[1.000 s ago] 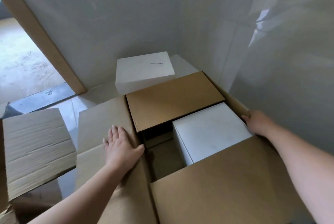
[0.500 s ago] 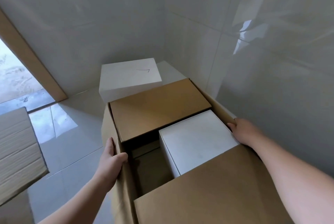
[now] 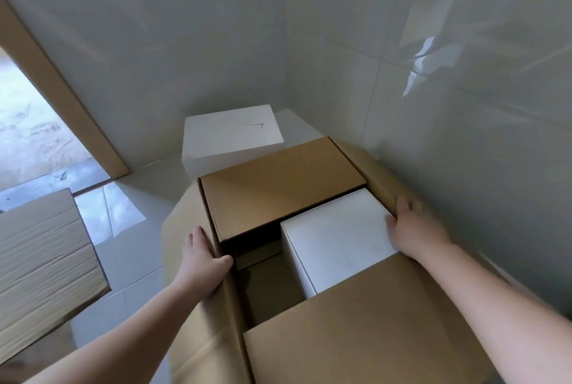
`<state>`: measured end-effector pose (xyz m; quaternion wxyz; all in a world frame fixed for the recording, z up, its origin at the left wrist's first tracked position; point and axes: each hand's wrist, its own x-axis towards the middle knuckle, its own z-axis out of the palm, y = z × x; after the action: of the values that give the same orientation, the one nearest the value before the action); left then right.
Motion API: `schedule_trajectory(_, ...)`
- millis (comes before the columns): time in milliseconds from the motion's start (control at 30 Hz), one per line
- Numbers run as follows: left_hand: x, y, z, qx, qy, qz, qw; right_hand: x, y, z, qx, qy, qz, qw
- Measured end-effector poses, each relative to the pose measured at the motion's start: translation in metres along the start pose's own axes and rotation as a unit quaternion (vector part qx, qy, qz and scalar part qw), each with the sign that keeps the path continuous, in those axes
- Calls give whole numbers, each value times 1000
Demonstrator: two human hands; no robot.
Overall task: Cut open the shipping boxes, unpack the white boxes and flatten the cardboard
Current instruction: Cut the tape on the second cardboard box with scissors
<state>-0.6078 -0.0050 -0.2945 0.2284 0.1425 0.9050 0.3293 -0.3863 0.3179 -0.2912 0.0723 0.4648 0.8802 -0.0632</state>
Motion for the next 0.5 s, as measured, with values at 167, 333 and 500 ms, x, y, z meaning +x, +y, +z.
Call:
schedule_trajectory(167,-3,11,-2,168,26,73,983,-56,-43,-13,61,-18,-294,954)
schedule_trajectory(333,-3,25,-6,282,45,217,934,-108,-69,-10,27,-121,-411,903)
schedule_trajectory(500,-2,40,-2,326,-129,367,862,-126,-77,-36,80,-103,-341,931)
